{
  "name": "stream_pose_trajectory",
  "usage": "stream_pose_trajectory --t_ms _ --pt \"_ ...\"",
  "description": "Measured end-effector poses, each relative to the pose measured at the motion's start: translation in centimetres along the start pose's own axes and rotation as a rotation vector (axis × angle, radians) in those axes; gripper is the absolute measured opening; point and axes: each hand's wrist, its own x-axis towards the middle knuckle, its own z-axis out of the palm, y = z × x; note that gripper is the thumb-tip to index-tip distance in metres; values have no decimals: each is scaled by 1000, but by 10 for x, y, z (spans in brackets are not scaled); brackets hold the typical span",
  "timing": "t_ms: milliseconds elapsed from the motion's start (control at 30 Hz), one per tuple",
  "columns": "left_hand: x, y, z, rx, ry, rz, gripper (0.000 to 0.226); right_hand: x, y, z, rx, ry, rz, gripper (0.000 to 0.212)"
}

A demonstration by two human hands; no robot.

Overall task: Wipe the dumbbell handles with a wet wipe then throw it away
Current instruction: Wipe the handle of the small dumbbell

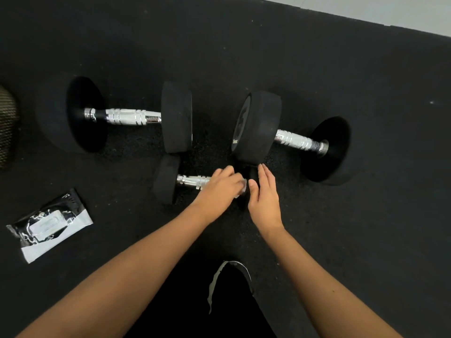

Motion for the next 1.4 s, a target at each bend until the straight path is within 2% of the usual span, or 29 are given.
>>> stream_pose_trajectory --t_ms 100,167,267,333,367,400,467,500,567,733,867,1067,1267,1400 --pt "-14 5 16 27 210 29 33 1 -1 0 -3 -2 -3 49" --pt "-19 7 24 32 277 39 31 1 0 0 -9 -4 -3 49" --pt "-32 17 32 12 280 75 24 1 0 1 -7 9 -14 49" --pt "-45 20 41 -51 249 -12 23 0 -1 1 -1 16 -19 49" --pt "-51 23 42 -202 244 -187 19 0 -1 1 1 18 -21 49" --pt "-52 28 37 -476 242 -468 15 0 -1 1 3 17 -24 49" --pt "-45 39 25 -1187 239 -1153 16 0 -1 1 0 18 -20 49" --pt "-39 45 24 -1516 236 -1384 20 0 -1 2 -6 20 -17 49" --pt "-28 54 20 -1877 265 -1552 26 0 -1 2 -13 21 -18 49" --pt "-11 57 7 -2187 456 -1570 29 0 0 3 -5 19 -21 49" --pt "-6 52 3 -2348 519 -1537 32 1 0 3 5 20 -18 49" --pt "-4 45 9 -2395 569 -1457 35 0 1 3 3 34 -29 48" --pt "-9 52 14 -2420 574 -1461 31 0 1 3 20 25 -20 49" --pt "-7 48 20 -2417 537 -1363 26 1 1 3 15 27 -26 48"
